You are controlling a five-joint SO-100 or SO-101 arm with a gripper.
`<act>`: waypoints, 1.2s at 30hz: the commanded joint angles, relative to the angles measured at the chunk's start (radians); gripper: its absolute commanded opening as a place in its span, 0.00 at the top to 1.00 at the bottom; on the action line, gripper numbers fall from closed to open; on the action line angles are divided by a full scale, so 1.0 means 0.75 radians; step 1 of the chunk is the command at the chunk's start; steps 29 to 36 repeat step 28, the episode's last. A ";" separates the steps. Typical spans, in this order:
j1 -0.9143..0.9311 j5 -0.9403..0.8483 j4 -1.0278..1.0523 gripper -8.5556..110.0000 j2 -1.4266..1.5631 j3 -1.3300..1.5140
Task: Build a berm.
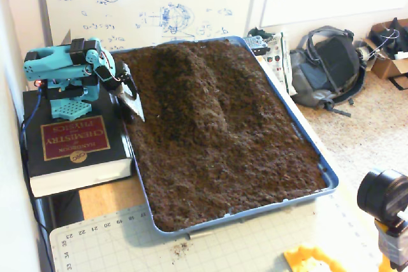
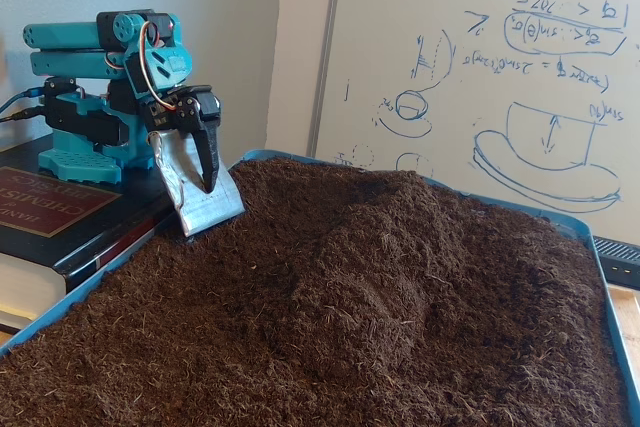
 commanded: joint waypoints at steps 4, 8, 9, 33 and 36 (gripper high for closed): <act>-0.004 0.211 0.016 0.92 0.035 -0.037; 0.000 0.229 0.016 0.92 0.037 -0.037; -0.002 0.229 0.016 0.92 0.037 -0.037; -0.002 0.229 0.016 0.92 0.037 -0.037; -0.002 0.229 0.016 0.92 0.037 -0.037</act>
